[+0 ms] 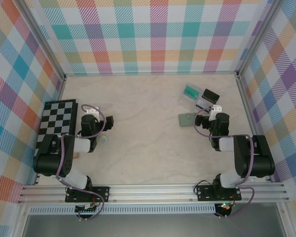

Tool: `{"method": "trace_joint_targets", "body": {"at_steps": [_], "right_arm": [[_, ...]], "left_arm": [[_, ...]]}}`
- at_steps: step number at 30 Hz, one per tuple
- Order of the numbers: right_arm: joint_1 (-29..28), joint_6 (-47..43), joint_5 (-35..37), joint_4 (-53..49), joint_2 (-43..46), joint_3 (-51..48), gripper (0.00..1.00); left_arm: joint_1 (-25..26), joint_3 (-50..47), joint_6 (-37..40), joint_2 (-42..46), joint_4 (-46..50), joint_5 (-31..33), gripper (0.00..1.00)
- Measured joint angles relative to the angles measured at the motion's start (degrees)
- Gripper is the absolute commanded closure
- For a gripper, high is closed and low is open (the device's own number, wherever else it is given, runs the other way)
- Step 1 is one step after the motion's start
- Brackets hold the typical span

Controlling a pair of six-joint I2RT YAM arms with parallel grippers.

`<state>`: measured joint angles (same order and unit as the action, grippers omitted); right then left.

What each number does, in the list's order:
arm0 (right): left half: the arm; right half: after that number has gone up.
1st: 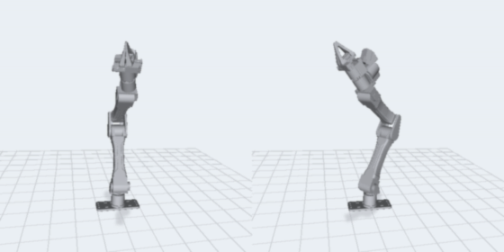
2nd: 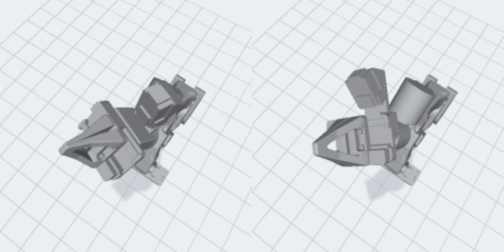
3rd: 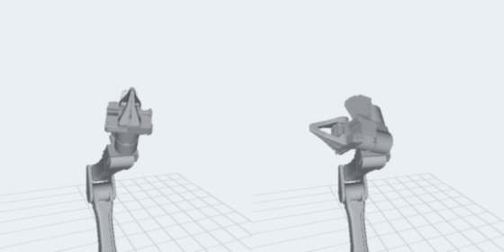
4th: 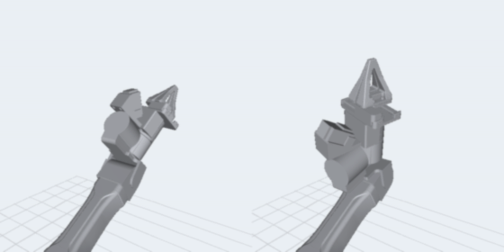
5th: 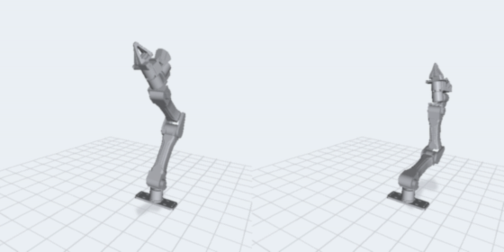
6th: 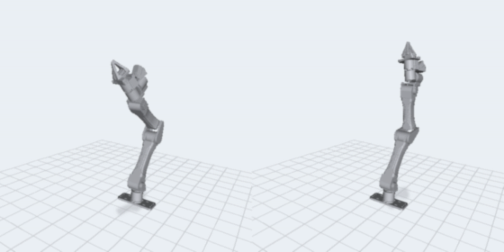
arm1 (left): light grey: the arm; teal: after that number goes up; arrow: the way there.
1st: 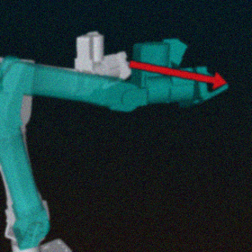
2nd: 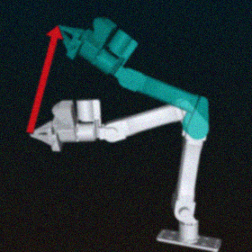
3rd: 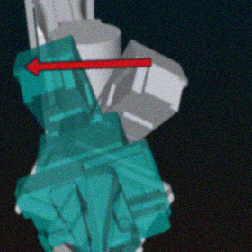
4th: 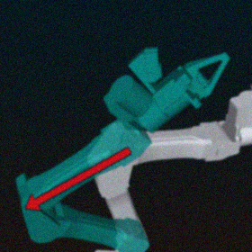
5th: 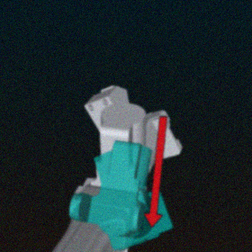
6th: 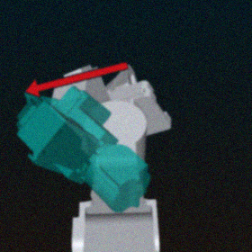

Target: Take the credit cards out of the card holder

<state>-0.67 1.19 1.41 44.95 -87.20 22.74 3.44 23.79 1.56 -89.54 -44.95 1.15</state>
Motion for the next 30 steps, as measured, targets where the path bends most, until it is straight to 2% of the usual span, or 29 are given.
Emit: {"method": "trace_joint_targets", "body": {"at_steps": [30], "right_arm": [[0.0, 0.0, 0.0, 0.0, 0.3, 0.0, 0.0]], "left_arm": [[0.0, 0.0, 0.0, 0.3, 0.9, 0.0, 0.0]]}}
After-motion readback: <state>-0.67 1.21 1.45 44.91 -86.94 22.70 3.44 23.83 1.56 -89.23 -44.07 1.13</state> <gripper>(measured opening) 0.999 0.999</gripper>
